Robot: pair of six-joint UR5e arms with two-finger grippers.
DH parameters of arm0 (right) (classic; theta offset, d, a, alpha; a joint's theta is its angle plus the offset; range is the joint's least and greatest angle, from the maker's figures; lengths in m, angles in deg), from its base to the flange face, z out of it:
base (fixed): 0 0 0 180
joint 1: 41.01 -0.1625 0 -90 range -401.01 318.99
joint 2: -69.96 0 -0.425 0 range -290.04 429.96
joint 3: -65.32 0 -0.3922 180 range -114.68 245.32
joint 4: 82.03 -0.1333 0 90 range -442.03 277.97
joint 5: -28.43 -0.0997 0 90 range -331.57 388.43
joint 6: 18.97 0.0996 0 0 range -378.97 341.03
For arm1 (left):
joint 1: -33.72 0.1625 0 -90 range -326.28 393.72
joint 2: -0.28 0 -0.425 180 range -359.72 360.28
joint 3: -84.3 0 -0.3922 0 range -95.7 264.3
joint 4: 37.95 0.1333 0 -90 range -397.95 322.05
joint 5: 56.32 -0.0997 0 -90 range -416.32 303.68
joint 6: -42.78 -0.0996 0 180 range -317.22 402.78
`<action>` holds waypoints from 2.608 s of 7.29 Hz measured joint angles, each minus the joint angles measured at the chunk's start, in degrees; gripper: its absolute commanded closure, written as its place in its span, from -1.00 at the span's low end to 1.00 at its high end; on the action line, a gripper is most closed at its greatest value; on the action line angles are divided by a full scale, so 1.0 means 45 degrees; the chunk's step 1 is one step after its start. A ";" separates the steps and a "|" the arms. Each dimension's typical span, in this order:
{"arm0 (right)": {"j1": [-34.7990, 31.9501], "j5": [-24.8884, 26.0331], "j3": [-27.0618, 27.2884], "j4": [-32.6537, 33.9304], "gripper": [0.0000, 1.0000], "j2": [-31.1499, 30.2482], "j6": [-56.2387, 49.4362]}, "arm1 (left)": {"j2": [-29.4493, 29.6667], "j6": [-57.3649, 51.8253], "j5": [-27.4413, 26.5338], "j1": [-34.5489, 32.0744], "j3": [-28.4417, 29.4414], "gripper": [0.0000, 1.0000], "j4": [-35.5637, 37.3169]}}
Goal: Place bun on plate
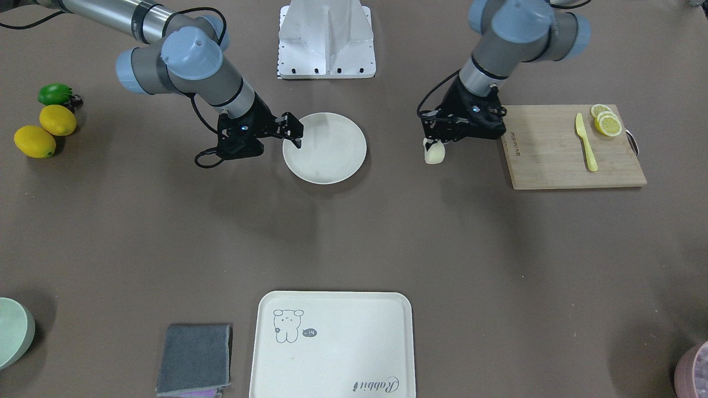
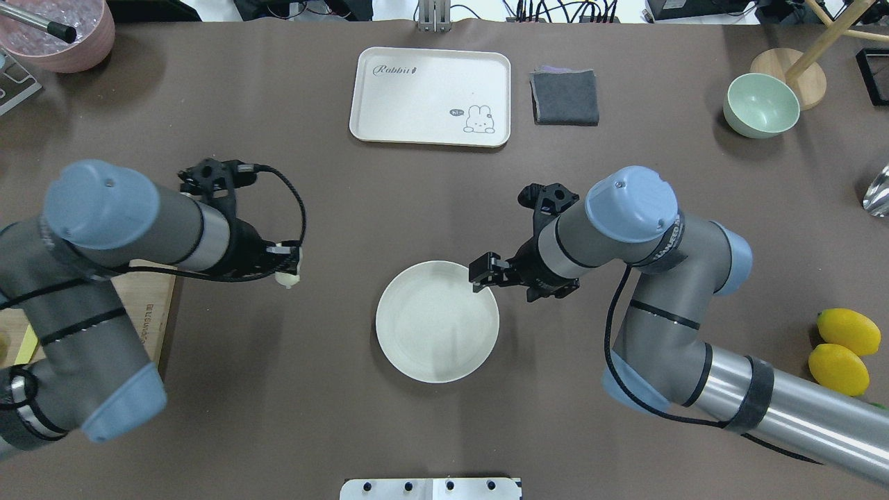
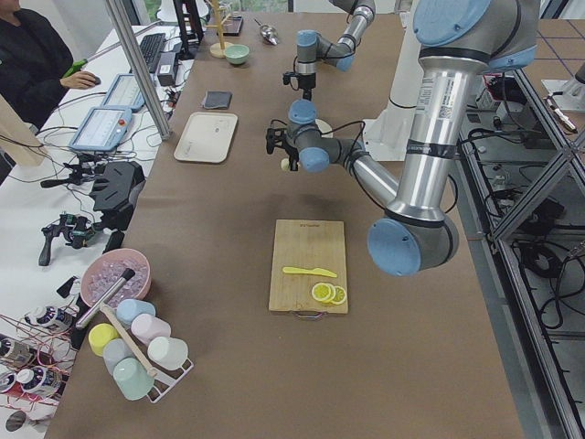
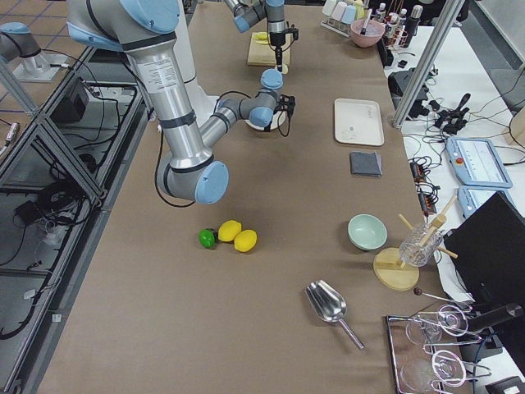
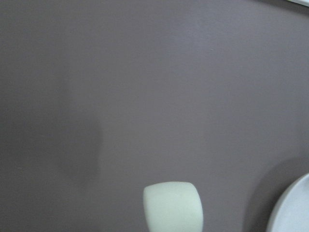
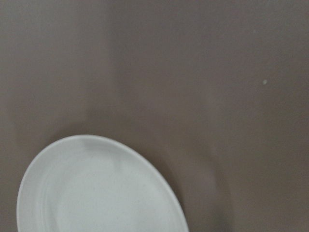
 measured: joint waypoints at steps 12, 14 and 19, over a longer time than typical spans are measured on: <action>-0.5369 -0.3314 -0.0309 0.0045 -1.00 -0.3140 -0.5750 | 0.4899 0.2016 -0.3511 0.3166 0.3884 -0.93 0.1336; -0.5677 -0.3606 -0.0233 0.0042 -1.00 -0.3157 -0.5762 | 0.4819 0.1799 -0.3422 0.2806 0.3192 -0.93 0.1944; -0.8224 -0.3649 -0.0251 0.1483 -1.00 -0.4479 -1.0554 | 0.1153 -0.7363 0.1561 -0.3634 0.0097 -0.95 0.4951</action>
